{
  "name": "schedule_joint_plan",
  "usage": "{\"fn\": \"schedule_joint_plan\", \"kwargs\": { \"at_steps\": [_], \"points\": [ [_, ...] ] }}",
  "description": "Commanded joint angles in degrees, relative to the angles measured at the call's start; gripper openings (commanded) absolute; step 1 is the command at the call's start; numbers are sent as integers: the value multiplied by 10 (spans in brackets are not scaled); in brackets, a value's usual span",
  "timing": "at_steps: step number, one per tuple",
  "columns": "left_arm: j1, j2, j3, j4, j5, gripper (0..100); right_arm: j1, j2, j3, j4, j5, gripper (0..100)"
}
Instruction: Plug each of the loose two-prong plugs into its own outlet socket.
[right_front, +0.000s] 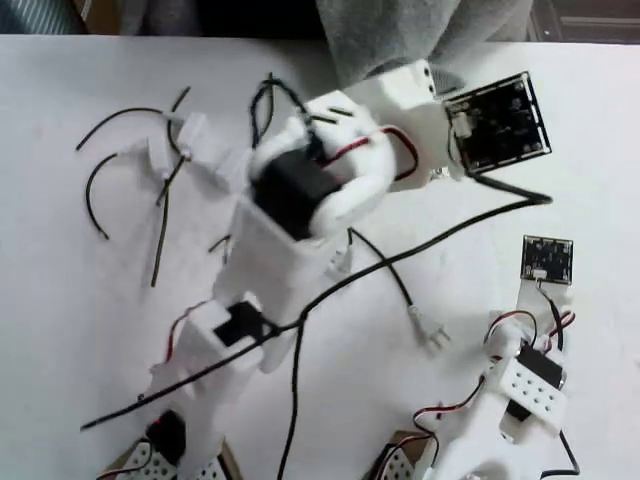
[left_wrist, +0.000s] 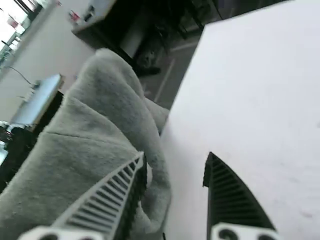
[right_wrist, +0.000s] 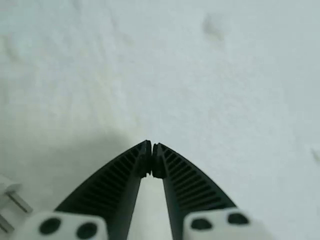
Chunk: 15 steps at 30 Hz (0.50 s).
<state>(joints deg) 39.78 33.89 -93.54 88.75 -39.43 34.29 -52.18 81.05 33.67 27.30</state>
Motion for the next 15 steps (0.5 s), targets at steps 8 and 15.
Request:
{"fn": "schedule_joint_plan", "kwargs": {
  "at_steps": [8, 15],
  "points": [
    [-86, -158, -20, -60, 14, 192, -59, -4, -2, 5, 14, 143],
    [-313, -262, -18, -34, 161, 192, -208, 1, -96, 100, 14, 145]
  ]
}}
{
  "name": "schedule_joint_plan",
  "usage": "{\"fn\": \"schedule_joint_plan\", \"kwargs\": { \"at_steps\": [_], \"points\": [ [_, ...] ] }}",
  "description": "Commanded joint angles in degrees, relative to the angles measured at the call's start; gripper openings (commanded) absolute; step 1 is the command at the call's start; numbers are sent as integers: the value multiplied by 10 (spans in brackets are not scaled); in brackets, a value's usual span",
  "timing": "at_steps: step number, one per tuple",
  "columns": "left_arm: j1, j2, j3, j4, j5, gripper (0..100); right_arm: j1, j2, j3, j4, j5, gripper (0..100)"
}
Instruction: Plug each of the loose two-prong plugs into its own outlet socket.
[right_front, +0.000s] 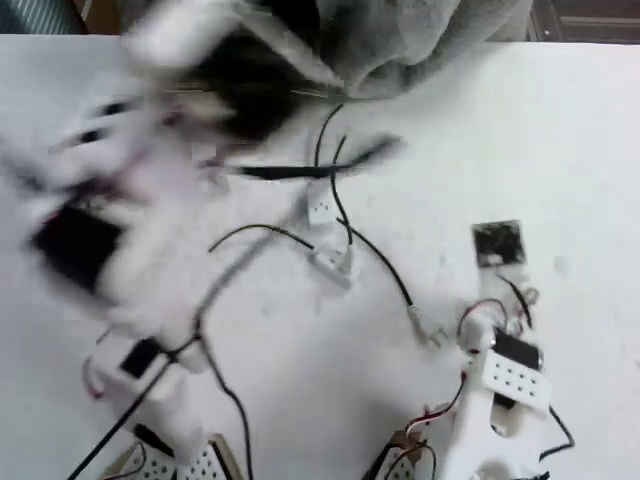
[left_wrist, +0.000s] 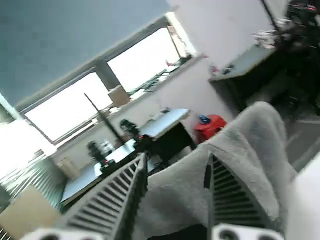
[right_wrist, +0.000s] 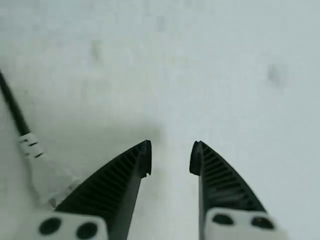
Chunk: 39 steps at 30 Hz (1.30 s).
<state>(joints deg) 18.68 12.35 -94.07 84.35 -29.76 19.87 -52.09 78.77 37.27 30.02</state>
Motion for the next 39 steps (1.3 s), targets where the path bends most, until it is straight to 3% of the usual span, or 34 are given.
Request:
{"fn": "schedule_joint_plan", "kwargs": {
  "at_steps": [1, 5, 9, 11, 15, 23, 27, 31, 36, 39],
  "points": [
    [-138, -49, -12, 20, 88, 192, -87, 0, -106, 101, -24, 145],
    [-265, -48, -11, 97, 161, 192, -185, 1, -230, 222, -51, 146],
    [-345, -48, -11, 180, 207, 192, -275, 1, -306, 289, -79, 179],
    [-382, -47, 10, 183, 213, 192, -315, 1, -318, 302, -104, 200],
    [-437, -48, 150, 181, 214, 192, -378, 21, -320, 297, -128, 203],
    [-442, -50, 515, 175, 214, 192, -398, 204, -337, 176, -131, 202],
    [-442, -51, 669, 114, 215, 192, -438, 251, -365, 160, -134, 202],
    [-442, -51, 800, 18, 236, 192, -471, 261, -385, 142, -203, 202],
    [-436, -50, 978, -150, 336, 192, -418, 262, -385, 116, -223, 200],
    [-414, -51, 1073, -255, 348, 192, -385, 262, -384, 110, -223, 161]
  ]
}}
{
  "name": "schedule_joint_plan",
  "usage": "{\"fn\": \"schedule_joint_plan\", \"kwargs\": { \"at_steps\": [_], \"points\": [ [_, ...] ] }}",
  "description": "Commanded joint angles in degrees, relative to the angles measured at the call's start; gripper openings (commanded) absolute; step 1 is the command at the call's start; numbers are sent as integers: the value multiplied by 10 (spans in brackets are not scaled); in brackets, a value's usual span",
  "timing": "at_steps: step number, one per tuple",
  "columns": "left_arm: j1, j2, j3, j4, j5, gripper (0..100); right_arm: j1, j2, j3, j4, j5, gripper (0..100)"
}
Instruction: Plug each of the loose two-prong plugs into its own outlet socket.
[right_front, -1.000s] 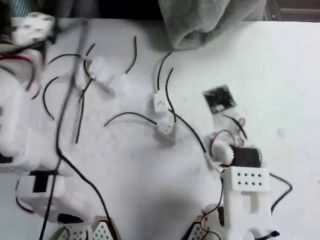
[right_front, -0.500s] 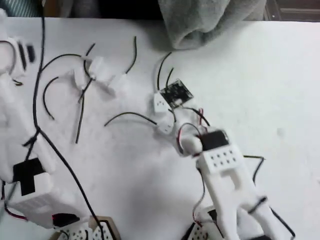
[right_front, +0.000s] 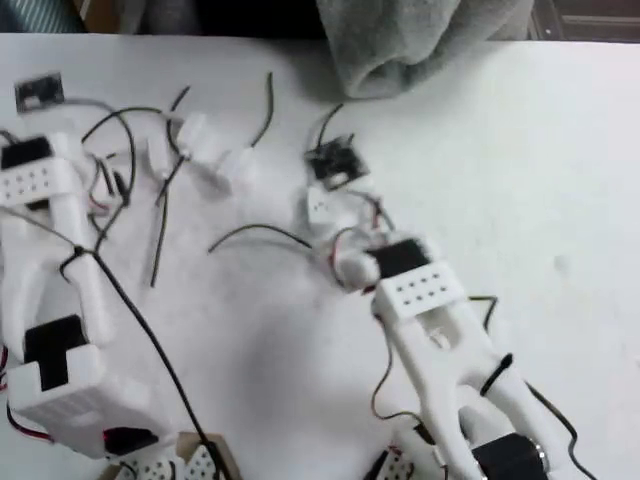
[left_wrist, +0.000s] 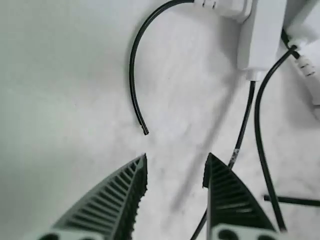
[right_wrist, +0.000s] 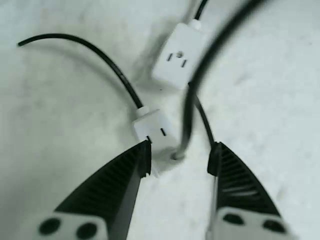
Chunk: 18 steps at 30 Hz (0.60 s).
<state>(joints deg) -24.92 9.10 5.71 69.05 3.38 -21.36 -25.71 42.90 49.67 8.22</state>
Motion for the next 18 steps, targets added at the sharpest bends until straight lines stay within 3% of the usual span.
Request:
{"fn": "schedule_joint_plan", "kwargs": {
  "at_steps": [1, 6, 18],
  "points": [
    [31, -20, 98, -132, 17, 192, 29, -2, -24, -16, -4, 147],
    [37, -21, 179, -250, -4, 192, 9, 24, -13, -31, -2, 138],
    [41, -20, 180, -257, -7, 192, 0, 66, -25, -8, -1, 134]
  ]
}}
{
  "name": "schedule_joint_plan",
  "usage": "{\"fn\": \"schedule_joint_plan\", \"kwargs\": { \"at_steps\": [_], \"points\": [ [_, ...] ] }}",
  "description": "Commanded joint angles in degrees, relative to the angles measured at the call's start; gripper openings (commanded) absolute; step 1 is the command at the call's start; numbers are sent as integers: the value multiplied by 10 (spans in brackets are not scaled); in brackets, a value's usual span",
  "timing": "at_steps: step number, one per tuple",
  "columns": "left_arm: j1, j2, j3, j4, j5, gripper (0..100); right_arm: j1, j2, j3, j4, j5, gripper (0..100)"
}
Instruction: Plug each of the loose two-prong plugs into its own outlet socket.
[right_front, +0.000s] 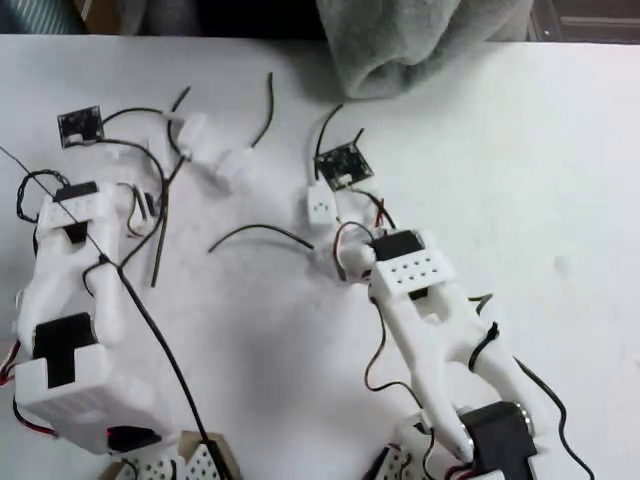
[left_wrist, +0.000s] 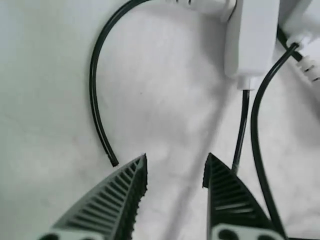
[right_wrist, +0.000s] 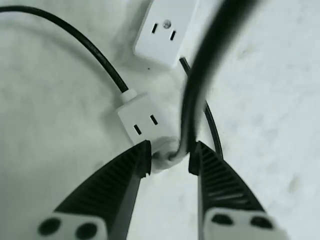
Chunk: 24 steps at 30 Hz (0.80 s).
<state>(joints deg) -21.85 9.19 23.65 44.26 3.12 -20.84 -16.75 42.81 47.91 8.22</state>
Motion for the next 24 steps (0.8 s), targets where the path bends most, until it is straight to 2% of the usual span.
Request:
{"fn": "schedule_joint_plan", "kwargs": {
  "at_steps": [1, 5, 11, 16, 24],
  "points": [
    [10, -21, 1, -9, -4, 192, -6, -31, -23, 9, 0, 135],
    [10, -21, 1, -9, -4, 192, -6, -50, -23, 9, 37, 135],
    [10, -18, -4, -9, -4, 192, -6, -51, -21, 17, 41, 132],
    [16, -18, -4, -9, -4, 192, -5, -51, -21, 17, 43, 70],
    [22, -18, -4, -9, -4, 192, -1, -50, -21, 15, 43, 62]
  ]
}}
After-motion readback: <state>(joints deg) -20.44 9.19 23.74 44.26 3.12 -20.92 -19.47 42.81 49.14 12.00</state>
